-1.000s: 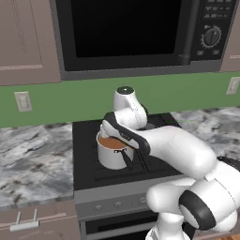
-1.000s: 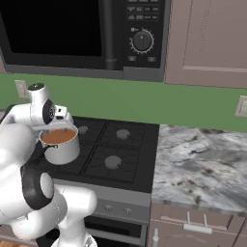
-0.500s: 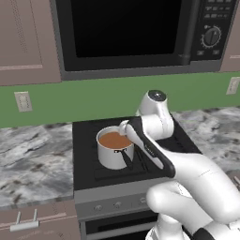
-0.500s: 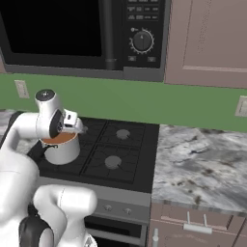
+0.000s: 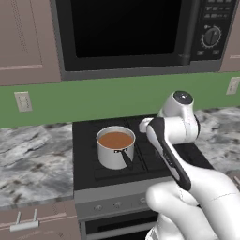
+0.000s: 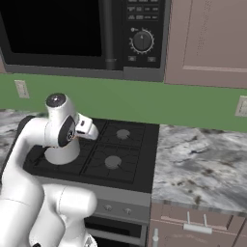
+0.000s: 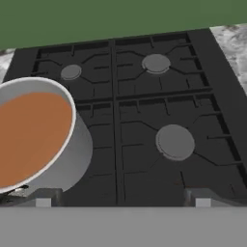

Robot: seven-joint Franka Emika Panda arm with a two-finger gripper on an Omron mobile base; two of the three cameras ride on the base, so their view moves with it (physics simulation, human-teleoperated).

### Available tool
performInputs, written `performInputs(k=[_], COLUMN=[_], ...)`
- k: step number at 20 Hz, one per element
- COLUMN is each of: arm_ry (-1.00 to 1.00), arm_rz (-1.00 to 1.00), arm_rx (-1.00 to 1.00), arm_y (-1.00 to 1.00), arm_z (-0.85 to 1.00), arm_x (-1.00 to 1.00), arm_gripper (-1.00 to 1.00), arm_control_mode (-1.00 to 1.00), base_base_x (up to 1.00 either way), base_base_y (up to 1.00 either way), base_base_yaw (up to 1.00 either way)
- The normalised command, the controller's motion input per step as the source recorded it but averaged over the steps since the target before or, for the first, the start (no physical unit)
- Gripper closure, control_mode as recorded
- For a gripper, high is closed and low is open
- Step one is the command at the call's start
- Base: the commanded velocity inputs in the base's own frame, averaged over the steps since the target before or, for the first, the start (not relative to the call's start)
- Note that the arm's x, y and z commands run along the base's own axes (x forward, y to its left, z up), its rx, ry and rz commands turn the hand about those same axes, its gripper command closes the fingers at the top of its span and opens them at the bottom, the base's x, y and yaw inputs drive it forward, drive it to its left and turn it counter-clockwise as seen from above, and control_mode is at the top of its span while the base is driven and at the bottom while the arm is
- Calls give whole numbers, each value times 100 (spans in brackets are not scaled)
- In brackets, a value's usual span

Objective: Pick up the sugar cube(s) and place them in the saucepan with hot chocolate.

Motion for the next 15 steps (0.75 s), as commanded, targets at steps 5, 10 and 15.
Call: performInputs(k=[5,10,15], arm_ry=[0,0,-1], arm_rz=[-14,-1,10], arm_rx=[0,0,-2], arm_y=[-57,-35,-4], arm_z=[12,0,-8], arm_x=[-24,-36,-76], arm_gripper=[-100,-100,-100], arm_control_mode=[-100,-100,-100], base_base_x=[0,0,0], base_base_y=[0,0,0], base_base_yaw=[0,0,0])
